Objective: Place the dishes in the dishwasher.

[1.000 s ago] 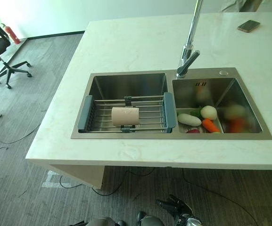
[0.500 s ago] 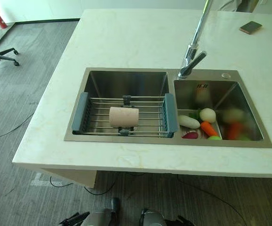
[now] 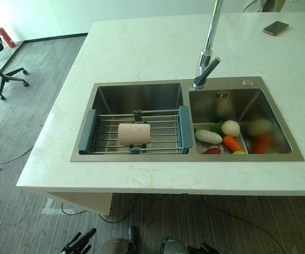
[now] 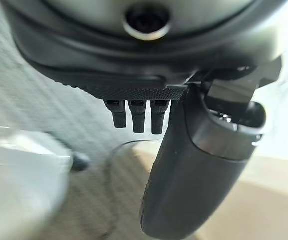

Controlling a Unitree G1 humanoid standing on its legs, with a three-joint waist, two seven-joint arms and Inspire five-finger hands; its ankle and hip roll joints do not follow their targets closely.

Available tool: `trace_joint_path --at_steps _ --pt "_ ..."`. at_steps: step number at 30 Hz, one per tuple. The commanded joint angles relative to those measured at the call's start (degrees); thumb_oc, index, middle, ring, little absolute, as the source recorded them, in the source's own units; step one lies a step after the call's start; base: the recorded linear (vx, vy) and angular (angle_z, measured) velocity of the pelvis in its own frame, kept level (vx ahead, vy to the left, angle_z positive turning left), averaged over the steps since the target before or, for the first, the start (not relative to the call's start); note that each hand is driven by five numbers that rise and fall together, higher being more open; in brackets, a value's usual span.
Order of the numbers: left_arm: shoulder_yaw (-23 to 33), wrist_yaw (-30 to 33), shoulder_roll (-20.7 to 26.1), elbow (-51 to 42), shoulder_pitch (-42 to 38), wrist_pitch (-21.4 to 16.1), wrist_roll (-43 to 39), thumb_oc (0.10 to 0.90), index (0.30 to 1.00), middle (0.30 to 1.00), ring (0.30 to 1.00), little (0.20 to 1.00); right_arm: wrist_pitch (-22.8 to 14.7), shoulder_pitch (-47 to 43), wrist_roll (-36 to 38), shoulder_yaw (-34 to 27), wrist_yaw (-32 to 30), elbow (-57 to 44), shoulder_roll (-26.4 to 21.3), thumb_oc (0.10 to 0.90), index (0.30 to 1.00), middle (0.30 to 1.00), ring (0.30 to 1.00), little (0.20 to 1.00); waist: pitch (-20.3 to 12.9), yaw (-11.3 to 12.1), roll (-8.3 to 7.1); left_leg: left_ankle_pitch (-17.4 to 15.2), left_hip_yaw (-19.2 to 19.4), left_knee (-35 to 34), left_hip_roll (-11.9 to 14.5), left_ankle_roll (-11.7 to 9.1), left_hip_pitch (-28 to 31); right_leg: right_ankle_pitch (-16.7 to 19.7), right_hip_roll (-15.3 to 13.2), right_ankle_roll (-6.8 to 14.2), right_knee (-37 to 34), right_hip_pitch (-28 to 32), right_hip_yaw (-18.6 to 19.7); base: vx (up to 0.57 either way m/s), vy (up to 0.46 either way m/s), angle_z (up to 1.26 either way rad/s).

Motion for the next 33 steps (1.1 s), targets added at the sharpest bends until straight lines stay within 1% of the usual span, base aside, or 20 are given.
trace_joint_path --at_steps 1,2,3,4,7,8,9,12,13,15,16,18,19,20,21,22,26,27,28,33 --pt "3.4 9.7 7.2 -5.3 -0.4 -13.0 8.4 0.800 0.900 0.900 0.900 0.900 -1.0 0.1 -1.3 -1.2 1.6 -1.7 -2.7 0.800 0.900 0.900 0.900 0.900 0.4 0.7 1.04 -12.6 -1.3 7.2 0.7 -0.7 0.6 -0.5 -0.5 3.8 -7.0 3.4 -2.7 -0.02 0.043 -0.02" --pt "5.7 13.7 10.8 -9.0 0.5 -14.6 15.7 0.800 0.900 0.900 0.900 0.900 -1.5 0.9 -1.2 -1.6 2.0 -1.7 -3.2 0.800 0.900 0.900 0.900 0.900 0.5 0.8 1.42 -12.4 -1.3 7.2 0.8 -0.6 0.5 -0.5 -0.6 3.9 -7.0 3.3 -2.6 -0.01 0.037 -0.02" --pt "6.9 15.8 13.0 -10.9 0.9 -14.8 19.1 0.800 0.900 0.900 0.900 0.900 -1.9 1.3 -1.1 -1.7 2.1 -1.5 -3.3 0.800 0.900 0.900 0.900 0.900 0.4 0.9 1.58 -12.3 -1.3 7.2 0.8 -0.6 0.4 -0.5 -0.6 3.9 -7.0 3.3 -2.5 -0.02 0.052 -0.08" --pt "11.5 19.6 21.2 -15.8 1.7 -15.9 28.0 0.800 0.900 0.900 0.900 0.900 -3.1 2.1 -0.7 -1.7 2.1 -0.7 -3.2 0.800 0.900 0.900 0.900 0.900 0.3 1.3 2.13 -12.2 -1.4 7.2 0.7 -0.6 0.5 -0.7 -0.7 4.0 -7.0 3.5 -2.3 -0.02 0.039 -0.10" --pt "14.9 22.7 30.0 -20.3 1.4 -14.5 35.2 0.800 0.900 0.900 0.900 0.900 -3.4 2.3 -0.1 -1.0 1.6 -0.2 -3.0 0.800 0.900 0.900 0.900 0.900 -0.4 1.6 2.69 -11.9 -1.5 7.2 0.6 -0.6 0.1 -0.5 -0.7 4.2 -7.0 3.2 -2.1 -0.03 0.016 -0.05" --pt "15.7 23.4 32.0 -21.0 1.2 -14.9 36.9 0.800 0.900 0.900 0.900 0.900 -3.4 2.2 0.1 -0.7 1.4 -0.1 -2.9 0.800 0.900 0.900 0.900 0.900 -0.6 1.6 2.75 -11.9 -1.5 7.2 0.6 -0.7 0.0 -0.5 -0.7 4.2 -7.0 3.1 -2.2 -0.03 -0.010 -0.04" --pt "19.3 23.6 41.4 -24.6 0.4 -14.3 41.8 0.800 0.900 0.900 0.900 0.900 -2.5 2.0 1.1 0.3 0.4 -0.9 -2.9 0.800 0.900 0.900 0.900 0.900 -0.9 1.6 3.04 -12.1 -1.2 7.2 0.6 -0.7 0.5 -0.7 -0.6 4.3 -7.0 3.6 -1.9 -0.03 -0.016 -0.05" --pt "22.2 19.6 50.7 -31.7 -0.7 -16.4 44.8 0.800 0.900 0.900 0.900 0.900 -1.4 2.0 1.9 1.1 -0.4 -1.8 -2.7 0.800 0.900 0.900 0.900 0.900 -1.6 1.5 3.17 -12.3 -0.6 7.2 0.6 -0.8 0.7 -0.7 -0.5 4.4 -7.0 3.6 -1.5 -0.03 -0.032 -0.06" --pt "22.5 18.1 53.0 -35.1 -1.5 -15.2 44.6 0.800 0.900 0.900 0.900 0.900 -1.1 1.9 2.1 1.1 -0.6 -1.8 -2.6 0.800 0.900 0.900 0.900 0.900 -1.8 1.4 3.20 -12.3 -0.6 7.2 0.6 -0.8 0.8 -0.7 -0.4 4.5 -7.0 3.7 -1.5 -0.02 -0.057 -0.05" --pt "22.5 14.2 57.4 -41.3 -3.5 -16.4 43.1 0.800 0.900 0.900 0.900 0.900 -0.4 1.7 2.8 1.3 -0.8 -1.6 -2.3 0.800 0.900 0.900 0.900 0.900 -2.3 1.3 3.15 -12.6 -0.3 7.2 0.5 -0.7 1.1 -0.7 -0.3 4.6 -7.0 3.8 -1.4 -0.01 -0.055 -0.03" --pt "22.1 12.6 58.6 -43.3 -4.6 -17.0 41.3 0.800 0.900 0.900 0.900 0.900 -0.2 1.7 2.7 1.2 -0.7 -1.5 -2.3 0.800 0.900 0.900 0.900 0.900 -2.5 1.2 3.13 -12.7 -0.2 7.2 0.5 -0.7 1.3 -0.7 -0.3 4.7 -7.0 3.9 -1.3 -0.01 -0.045 -0.04" --pt "20.4 5.8 60.0 -47.2 -7.6 -18.4 33.1 0.800 0.900 0.900 0.900 0.900 0.3 1.7 2.6 1.2 -0.6 -1.2 -2.3 0.800 0.900 0.900 0.900 0.900 -2.8 0.9 3.09 -12.8 0.0 7.2 0.5 -0.7 1.4 -0.6 -0.2 4.9 -7.0 4.0 -1.2 -0.02 -0.041 -0.06" --pt "19.3 2.2 60.2 -49.5 -9.6 -17.2 29.2 0.800 0.900 0.900 0.900 0.900 0.5 1.7 2.6 1.2 -0.5 -1.2 -2.3 0.800 0.900 0.900 0.900 0.900 -3.0 0.7 3.10 -12.5 0.2 7.2 0.5 -0.7 1.3 -0.3 -0.2 4.9 -7.0 3.7 -1.1 -0.01 -0.060 -0.21" --pt "14.2 -6.4 59.2 -55.2 -15.9 -12.9 25.7 0.800 0.900 0.900 0.900 0.900 1.1 1.8 2.3 1.1 0.0 -1.1 -2.4 0.800 0.900 0.900 0.900 0.900 -3.1 -0.1 2.94 -12.9 0.6 7.2 0.6 -0.7 1.9 -0.3 -0.1 5.3 -7.0 4.0 -0.9 0.01 -0.063 -0.20" --pt "11.5 -8.7 58.8 -57.1 -18.5 -11.1 26.2 0.800 0.900 0.900 0.900 0.900 1.1 1.9 1.9 1.0 0.2 -0.9 -2.3 0.800 0.900 0.900 0.900 0.900 -3.2 -0.5 2.86 -13.0 0.9 7.2 0.6 -0.6 2.1 -0.2 0.0 5.4 -7.0 4.1 -0.8 0.03 -0.073 -0.19" --pt "6.5 -12.6 57.0 -59.9 -23.6 -5.7 26.0 0.800 0.900 0.900 0.900 0.900 1.0 2.1 1.4 0.9 0.5 -0.8 -2.2 0.800 0.900 0.900 0.900 0.900 -3.2 -1.3 2.71 -13.1 1.4 7.2 0.8 -0.6 2.4 0.0 0.0 5.5 -7.0 4.1 -0.5 0.02 -0.044 -0.10" --pt "-4.3 -15.3 53.0 -60.1 -33.4 3.1 28.5 0.800 0.900 0.900 0.900 0.900 0.4 2.4 0.8 1.1 1.1 -0.1 -2.3 0.800 0.900 0.900 0.900 0.900 -3.4 -3.5 2.66 -13.1 2.9 7.2 1.1 -0.5 2.6 0.7 0.3 5.7 -7.0 3.4 0.5 0.00 -0.019 -0.19" --pt "-4.6 -15.2 53.0 -60.0 -33.7 3.2 28.5 0.800 0.900 0.900 0.900 0.900 0.4 2.5 0.8 1.0 1.1 -0.1 -2.3 0.800 0.900 0.900 0.900 0.900 -3.4 -3.3 2.66 -13.1 2.9 7.2 1.1 -0.5 2.6 0.7 0.3 5.7 -7.0 3.4 0.5 -0.01 0.001 -0.31" --pt "-7.7 -15.7 51.7 -59.1 -35.9 5.5 30.5 0.800 0.900 0.900 0.900 0.900 0.5 2.7 0.7 1.3 0.9 -0.1 -2.3 0.800 0.900 0.900 0.900 0.900 -3.2 -4.4 2.71 -13.2 3.5 7.2 1.2 -0.4 2.9 0.9 0.5 5.8 -7.0 3.3 1.1 0.00 0.002 -0.32" --pt "-12.9 -16.3 50.2 -56.9 -39.6 8.1 33.5 0.800 0.900 0.900 0.900 0.900 1.3 3.5 1.0 1.5 0.5 -0.3 -2.3 0.800 0.900 0.900 0.900 0.900 -2.8 -5.7 2.91 -13.4 4.5 7.2 1.3 -0.4 3.1 1.3 0.7 6.0 -7.0 2.8 2.2 -0.01 0.003 -0.21"
